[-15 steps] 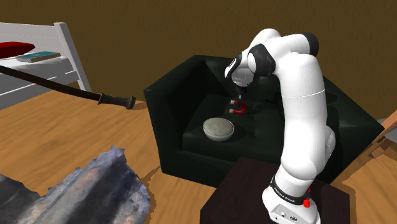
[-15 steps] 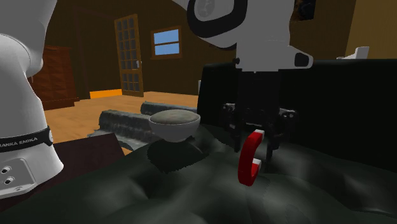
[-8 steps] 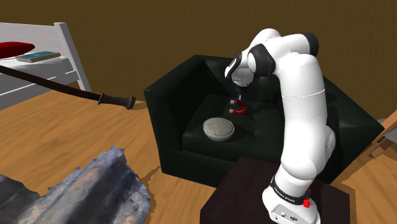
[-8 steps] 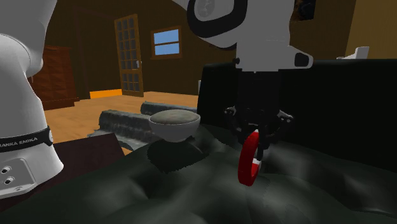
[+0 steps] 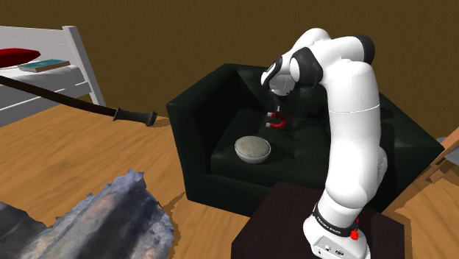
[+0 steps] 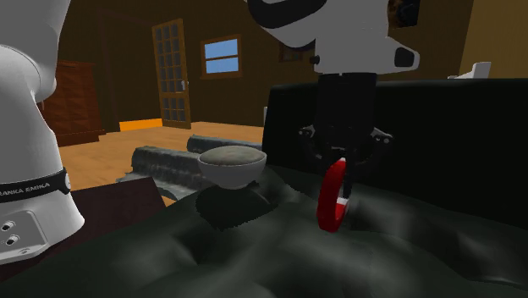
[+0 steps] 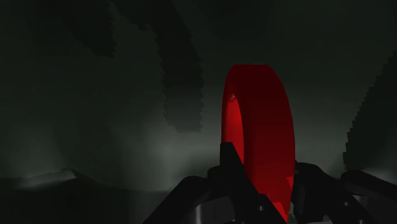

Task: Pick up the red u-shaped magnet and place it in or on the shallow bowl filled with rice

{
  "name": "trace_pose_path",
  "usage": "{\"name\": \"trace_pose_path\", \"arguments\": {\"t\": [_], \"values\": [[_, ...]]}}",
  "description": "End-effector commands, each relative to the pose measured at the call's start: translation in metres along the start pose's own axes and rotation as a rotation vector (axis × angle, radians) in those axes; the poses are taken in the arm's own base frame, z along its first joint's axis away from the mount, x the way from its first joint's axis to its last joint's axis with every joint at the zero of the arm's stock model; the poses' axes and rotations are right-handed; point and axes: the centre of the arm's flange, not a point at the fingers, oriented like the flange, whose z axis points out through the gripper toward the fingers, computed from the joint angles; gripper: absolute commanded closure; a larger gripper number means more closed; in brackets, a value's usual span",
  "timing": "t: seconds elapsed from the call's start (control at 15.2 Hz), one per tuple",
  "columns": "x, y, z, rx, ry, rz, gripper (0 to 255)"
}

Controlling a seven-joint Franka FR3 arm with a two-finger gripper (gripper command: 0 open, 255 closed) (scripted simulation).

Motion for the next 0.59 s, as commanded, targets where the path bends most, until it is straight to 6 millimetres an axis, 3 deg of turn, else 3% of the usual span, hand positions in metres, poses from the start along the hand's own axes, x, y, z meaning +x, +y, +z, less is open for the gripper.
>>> {"name": "trace_pose_path", "arguments": {"t": [0.0, 0.53], "values": [[0.001, 0.000, -0.010, 0.000, 0.000, 0.000, 255], [0.001, 0.000, -0.052, 0.000, 0.000, 0.000, 255]]}}
